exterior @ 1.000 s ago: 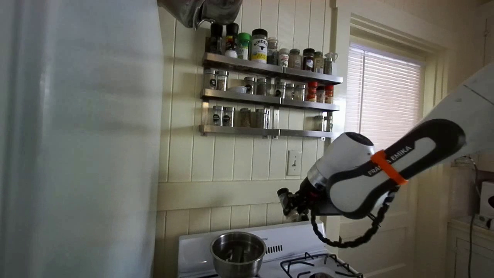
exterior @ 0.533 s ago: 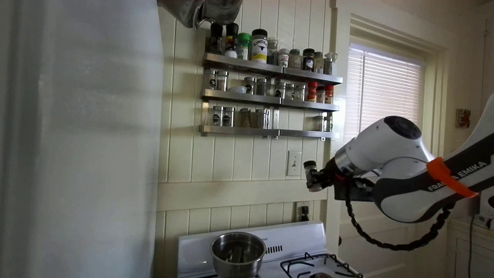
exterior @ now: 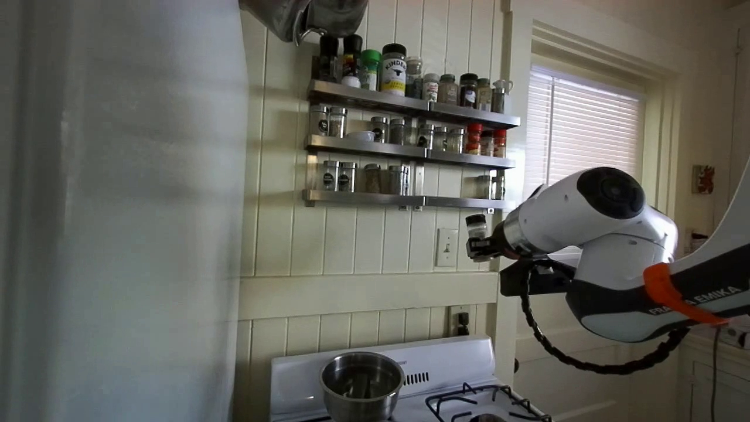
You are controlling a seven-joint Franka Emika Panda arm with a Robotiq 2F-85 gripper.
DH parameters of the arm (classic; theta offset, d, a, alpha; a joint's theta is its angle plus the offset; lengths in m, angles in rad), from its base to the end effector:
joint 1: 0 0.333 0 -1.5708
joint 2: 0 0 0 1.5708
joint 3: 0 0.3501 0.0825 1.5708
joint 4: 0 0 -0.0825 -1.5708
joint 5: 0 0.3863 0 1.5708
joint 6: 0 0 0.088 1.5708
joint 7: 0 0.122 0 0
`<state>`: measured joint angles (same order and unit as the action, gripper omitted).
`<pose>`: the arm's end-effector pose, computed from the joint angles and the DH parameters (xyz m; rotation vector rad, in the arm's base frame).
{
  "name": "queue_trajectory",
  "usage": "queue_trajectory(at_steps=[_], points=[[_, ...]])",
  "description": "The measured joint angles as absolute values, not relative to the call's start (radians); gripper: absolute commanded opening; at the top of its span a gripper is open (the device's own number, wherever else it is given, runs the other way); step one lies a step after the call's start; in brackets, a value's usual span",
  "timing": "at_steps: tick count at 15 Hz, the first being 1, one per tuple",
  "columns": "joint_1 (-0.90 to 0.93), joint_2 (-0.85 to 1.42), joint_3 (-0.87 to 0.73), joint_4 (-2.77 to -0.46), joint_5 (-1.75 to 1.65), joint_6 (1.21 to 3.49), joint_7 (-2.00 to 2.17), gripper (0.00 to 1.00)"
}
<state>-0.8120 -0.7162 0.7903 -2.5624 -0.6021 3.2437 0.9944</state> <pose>0.4323 0.1116 0.5519 2.3938 -0.2154 1.6633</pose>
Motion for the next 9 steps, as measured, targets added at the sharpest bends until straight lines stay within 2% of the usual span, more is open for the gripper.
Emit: queue_trajectory(at_steps=[1, 9], points=[[-0.829, -0.739, 0.806, -2.564, -0.602, 3.241, 1.000, 0.50], [-0.832, -0.741, 0.806, -2.563, -0.602, 3.241, 0.999, 0.50]])
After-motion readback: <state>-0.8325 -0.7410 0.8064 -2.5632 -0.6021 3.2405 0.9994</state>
